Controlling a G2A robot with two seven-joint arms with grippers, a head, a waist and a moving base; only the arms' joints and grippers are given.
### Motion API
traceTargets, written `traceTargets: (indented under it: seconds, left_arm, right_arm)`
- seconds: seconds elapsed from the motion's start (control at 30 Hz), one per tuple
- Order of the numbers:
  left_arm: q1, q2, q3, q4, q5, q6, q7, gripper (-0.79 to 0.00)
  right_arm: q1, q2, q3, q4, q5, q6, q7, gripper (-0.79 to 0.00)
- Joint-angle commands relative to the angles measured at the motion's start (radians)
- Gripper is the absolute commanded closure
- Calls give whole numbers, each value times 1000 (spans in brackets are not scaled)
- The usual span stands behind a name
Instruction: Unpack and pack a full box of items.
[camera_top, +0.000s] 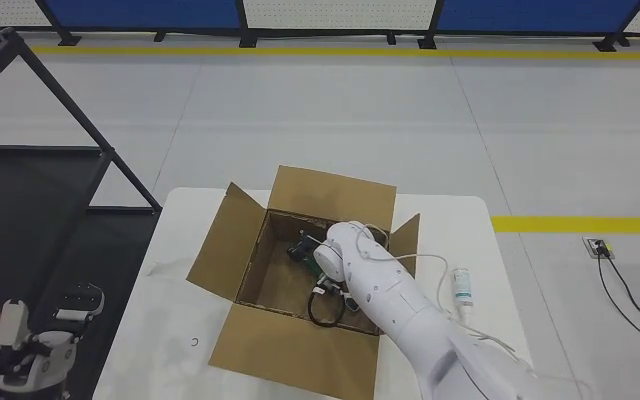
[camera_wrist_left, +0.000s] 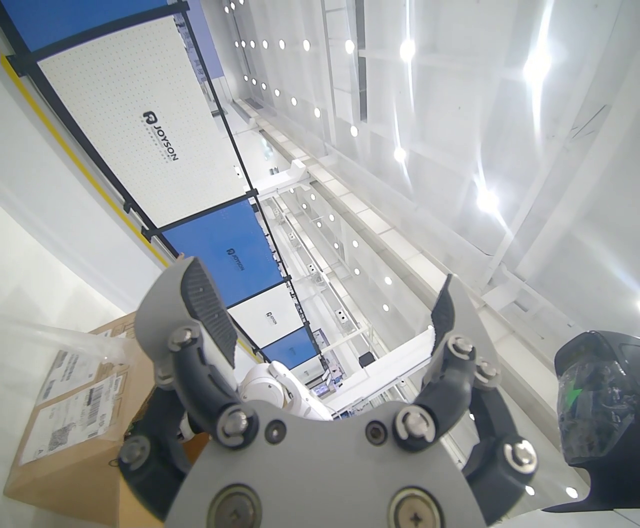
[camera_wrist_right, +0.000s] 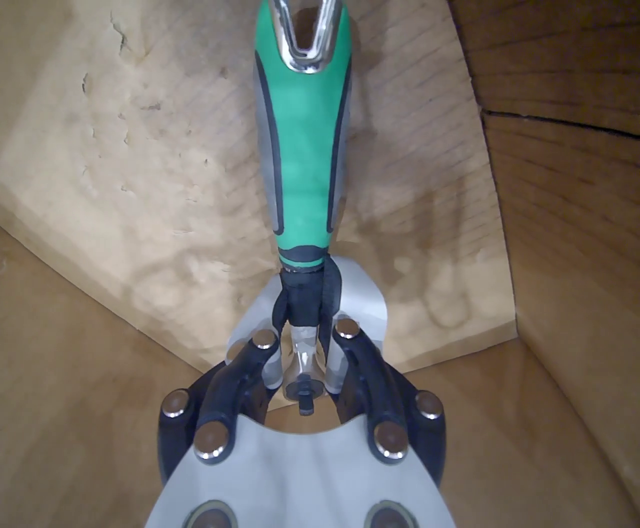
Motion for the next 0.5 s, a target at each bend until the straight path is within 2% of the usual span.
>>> traceTargets:
  seconds: [0.0, 0.27, 0.47]
  left_arm:
    - [-1, 0, 0, 0, 0, 1, -1, -785]
    - [-10, -1, 3, 0, 4, 10, -9, -785]
    - [-20, -2, 9, 3, 12, 18, -11, -785]
  right_arm:
    - [5, -2, 2, 1, -1, 3, -9, 0]
    - [33, 5, 18, -35, -19, -5, -39, 0]
    - [28, 31, 37, -139, -52, -2, -49, 0]
